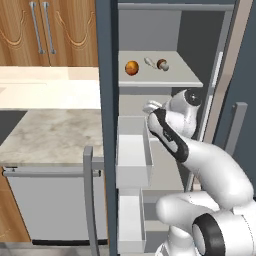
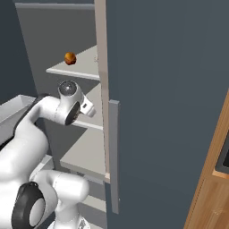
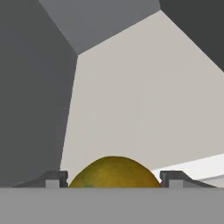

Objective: Take the mushroom and orange from the second highest rack and move them to the highest rack where the fish and peach are located, to maximize freezer space. Close the freezer door after rearranging.

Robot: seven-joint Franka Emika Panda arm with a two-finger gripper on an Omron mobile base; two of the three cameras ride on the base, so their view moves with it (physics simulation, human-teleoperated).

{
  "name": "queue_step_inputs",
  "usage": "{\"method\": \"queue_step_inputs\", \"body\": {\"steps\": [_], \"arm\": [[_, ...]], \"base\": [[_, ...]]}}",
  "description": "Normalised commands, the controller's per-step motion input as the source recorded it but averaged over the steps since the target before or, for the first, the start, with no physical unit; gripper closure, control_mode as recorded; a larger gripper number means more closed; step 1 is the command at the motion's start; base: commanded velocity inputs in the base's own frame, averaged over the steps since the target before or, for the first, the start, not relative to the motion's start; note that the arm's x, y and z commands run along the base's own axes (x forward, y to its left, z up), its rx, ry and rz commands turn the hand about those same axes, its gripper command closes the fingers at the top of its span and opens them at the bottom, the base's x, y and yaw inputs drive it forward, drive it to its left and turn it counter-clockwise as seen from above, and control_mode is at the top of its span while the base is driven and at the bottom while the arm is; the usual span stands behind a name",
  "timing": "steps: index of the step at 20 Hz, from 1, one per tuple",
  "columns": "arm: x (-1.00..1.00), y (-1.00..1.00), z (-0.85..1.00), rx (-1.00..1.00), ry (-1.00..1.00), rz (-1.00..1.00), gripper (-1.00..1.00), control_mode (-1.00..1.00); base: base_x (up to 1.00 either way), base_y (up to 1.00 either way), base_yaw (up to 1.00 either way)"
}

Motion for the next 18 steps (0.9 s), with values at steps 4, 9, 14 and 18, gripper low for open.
{"method": "queue_step_inputs", "body": {"steps": [4,9,14,18], "arm": [[-0.40,-0.06,1.00,0.00,-0.02,-0.17,1.00,-1.00],[-0.18,-0.01,1.00,0.00,-0.11,-0.14,1.00,-1.00],[0.01,-0.08,0.98,0.00,-0.04,-0.13,1.00,-1.00],[0.24,-0.13,0.70,0.00,-0.08,-0.06,1.00,-1.00]], "base": [[0.00,0.00,0.00],[0.00,0.00,0.00],[0.00,0.00,0.00],[0.00,0.00,0.00]]}}
